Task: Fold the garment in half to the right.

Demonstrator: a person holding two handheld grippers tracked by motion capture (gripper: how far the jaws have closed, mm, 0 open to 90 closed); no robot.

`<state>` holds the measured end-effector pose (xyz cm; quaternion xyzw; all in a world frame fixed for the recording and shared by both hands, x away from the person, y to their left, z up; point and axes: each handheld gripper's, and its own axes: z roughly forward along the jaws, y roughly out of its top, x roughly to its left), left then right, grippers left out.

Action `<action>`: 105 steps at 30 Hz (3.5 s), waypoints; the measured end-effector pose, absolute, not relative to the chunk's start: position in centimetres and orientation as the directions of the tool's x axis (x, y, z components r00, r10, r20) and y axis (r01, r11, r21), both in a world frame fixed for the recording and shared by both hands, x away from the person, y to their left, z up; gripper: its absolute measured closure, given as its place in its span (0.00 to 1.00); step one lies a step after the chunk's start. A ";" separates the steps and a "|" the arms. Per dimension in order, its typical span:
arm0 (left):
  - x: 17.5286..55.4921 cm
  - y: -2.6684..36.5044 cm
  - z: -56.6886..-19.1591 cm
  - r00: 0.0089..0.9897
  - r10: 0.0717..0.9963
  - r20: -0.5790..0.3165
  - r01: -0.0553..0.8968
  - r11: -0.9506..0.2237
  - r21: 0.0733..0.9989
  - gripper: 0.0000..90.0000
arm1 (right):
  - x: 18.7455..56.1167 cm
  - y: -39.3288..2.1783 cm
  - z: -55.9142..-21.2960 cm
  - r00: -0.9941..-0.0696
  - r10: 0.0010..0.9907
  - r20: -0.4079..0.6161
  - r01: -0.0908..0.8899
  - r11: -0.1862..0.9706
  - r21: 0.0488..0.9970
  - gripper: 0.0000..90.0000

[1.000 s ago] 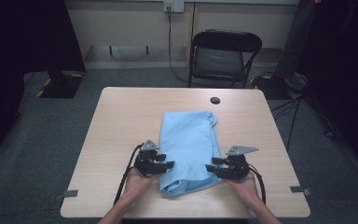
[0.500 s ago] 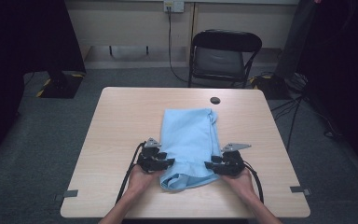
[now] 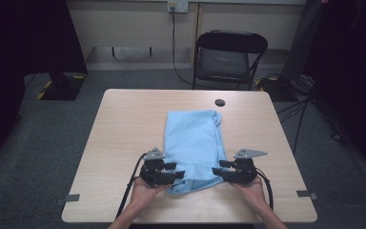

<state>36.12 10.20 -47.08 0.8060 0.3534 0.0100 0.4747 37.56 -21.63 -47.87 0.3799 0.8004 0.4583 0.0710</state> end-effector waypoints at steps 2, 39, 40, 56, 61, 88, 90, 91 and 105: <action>35.9 9.8 -47.6 0.756 0.584 -0.295 0.558 -0.339 0.757 0.51 | 37.6 -21.4 -48.3 -0.699 0.676 0.232 0.551 0.303 0.777 0.51; 34.6 12.4 -48.0 0.706 0.644 -0.295 0.607 -0.336 0.720 0.32 | 35.7 -20.7 -48.4 -0.694 0.654 0.301 0.599 0.294 0.745 0.37; 34.5 12.6 -47.9 0.703 0.648 -0.294 0.606 -0.329 0.724 0.29 | 35.7 -20.9 -48.2 -0.693 0.656 0.299 0.590 0.278 0.758 0.35; 34.0 15.9 -45.7 0.651 0.726 -0.220 0.533 -0.232 0.814 0.11 | 34.2 -26.0 -45.0 -0.585 0.774 0.242 0.494 0.103 0.863 0.06; 33.8 18.2 -45.7 0.603 0.765 -0.225 0.548 -0.193 0.814 0.09 | 33.7 -27.8 -44.5 -0.520 0.827 0.214 0.482 0.078 0.873 0.02; 32.7 26.0 -47.0 0.361 0.917 -0.167 0.604 -0.093 0.792 0.02 | 32.1 -36.2 -47.2 -0.245 0.953 0.176 0.534 -0.019 0.845 0.04; 32.7 26.2 -47.2 0.352 0.921 -0.166 0.607 -0.090 0.790 0.02 | 32.1 -36.4 -47.4 -0.237 0.954 0.181 0.540 -0.025 0.841 0.04; 32.7 26.3 -47.3 0.350 0.923 -0.159 0.608 -0.095 0.789 0.02 | 32.1 -36.4 -47.6 -0.234 0.956 0.179 0.544 -0.024 0.838 0.04; 33.2 27.5 -49.0 0.283 0.954 -0.094 0.662 -0.124 0.739 0.03 | 32.7 -36.5 -49.4 -0.209 0.968 0.139 0.630 0.024 0.777 0.05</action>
